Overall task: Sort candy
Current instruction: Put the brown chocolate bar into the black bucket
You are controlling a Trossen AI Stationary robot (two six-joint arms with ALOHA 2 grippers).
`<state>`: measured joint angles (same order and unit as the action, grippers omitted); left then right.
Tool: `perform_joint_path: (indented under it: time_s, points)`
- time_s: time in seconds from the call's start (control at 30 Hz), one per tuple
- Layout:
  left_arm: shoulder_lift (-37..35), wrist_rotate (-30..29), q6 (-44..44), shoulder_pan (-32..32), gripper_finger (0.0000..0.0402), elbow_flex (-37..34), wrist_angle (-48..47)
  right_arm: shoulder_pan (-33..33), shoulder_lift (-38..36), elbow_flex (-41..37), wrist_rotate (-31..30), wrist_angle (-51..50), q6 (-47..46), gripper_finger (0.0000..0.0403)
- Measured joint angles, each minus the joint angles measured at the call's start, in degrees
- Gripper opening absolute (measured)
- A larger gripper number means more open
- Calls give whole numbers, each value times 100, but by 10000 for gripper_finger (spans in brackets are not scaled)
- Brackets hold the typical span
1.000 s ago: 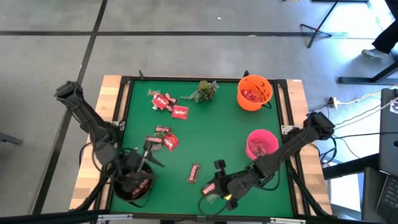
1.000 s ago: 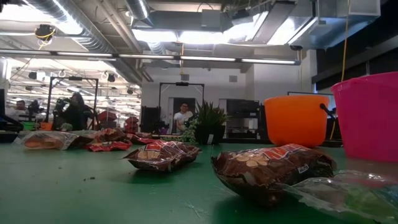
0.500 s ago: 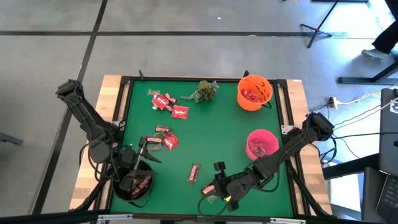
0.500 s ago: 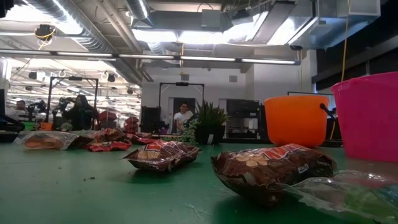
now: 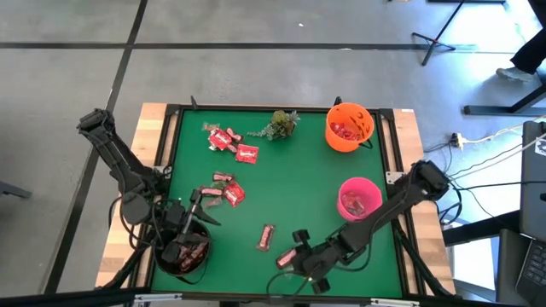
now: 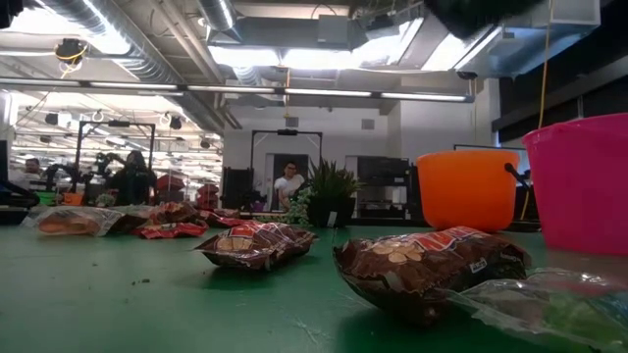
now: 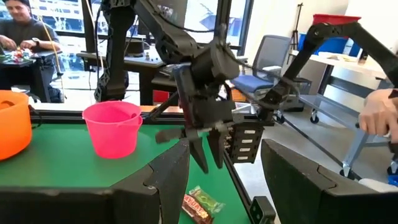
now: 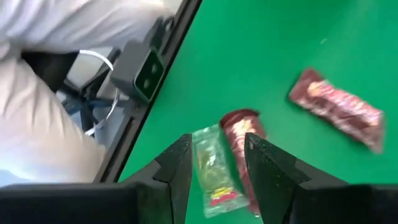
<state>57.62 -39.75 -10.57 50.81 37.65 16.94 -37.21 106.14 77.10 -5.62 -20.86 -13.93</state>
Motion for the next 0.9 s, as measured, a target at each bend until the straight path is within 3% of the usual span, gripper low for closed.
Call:
perform_joint_path:
  time_s: [0.47,0.9]
  points:
    - [0,-7,0,-2,188,0,-16,11,481,-4,63,82,65,143]
    - [13,-334,7,-4,188,0,-98,157,717,-7,-536,43,70,143]
